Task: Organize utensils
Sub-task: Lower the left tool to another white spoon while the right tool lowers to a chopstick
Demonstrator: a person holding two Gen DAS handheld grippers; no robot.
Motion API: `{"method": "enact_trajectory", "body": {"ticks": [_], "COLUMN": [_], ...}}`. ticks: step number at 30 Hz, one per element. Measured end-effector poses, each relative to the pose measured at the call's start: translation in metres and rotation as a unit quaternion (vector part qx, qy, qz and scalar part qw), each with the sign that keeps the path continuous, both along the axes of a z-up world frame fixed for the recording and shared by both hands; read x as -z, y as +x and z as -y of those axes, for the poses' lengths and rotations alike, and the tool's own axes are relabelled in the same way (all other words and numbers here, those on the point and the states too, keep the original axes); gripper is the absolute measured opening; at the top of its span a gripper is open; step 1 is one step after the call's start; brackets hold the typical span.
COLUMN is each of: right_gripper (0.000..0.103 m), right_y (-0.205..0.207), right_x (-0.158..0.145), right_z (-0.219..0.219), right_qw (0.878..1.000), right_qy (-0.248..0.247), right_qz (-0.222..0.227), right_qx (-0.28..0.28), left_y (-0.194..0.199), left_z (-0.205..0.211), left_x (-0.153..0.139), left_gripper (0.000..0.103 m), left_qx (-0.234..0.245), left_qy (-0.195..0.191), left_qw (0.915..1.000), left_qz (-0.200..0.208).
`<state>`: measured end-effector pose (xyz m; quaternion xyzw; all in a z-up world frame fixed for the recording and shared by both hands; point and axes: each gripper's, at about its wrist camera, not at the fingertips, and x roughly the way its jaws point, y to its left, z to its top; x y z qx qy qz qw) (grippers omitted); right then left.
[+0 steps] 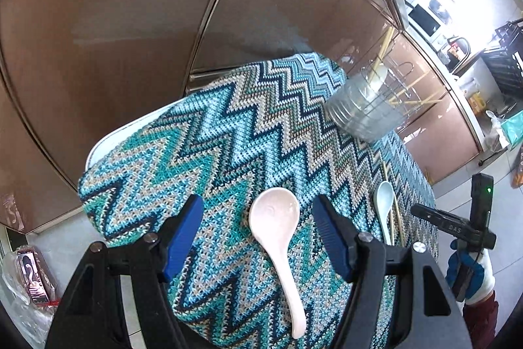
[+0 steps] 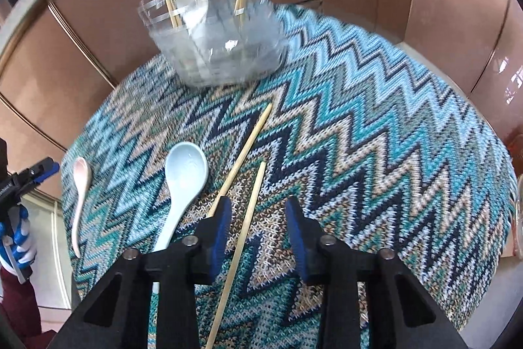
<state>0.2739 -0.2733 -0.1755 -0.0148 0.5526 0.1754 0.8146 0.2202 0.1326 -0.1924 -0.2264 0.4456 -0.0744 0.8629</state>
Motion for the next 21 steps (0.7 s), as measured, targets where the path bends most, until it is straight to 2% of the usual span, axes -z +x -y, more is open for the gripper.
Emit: {"method": "enact_trajectory", "body": {"ticks": [12, 21], "right_gripper": [0.02, 0.013], "right_y": [0.046, 0.088], "right_x": [0.002, 0.023], "right_z": [-0.022, -0.034], "right_qw": [1.0, 0.998], "right_qy": [0.001, -0.004], "right_qz": [-0.016, -0.054], "right_qx": [0.003, 0.022], "left_y": [0.015, 0.02], "left_z": [0.004, -0.001], "left_x": [0.009, 0.014], "left_gripper": [0.067, 0.067], "left_qx": [0.014, 0.028], "left_qy": [-0.001, -0.013], "left_qw": [0.9999, 0.9994], "left_qz": [-0.008, -0.016]}}
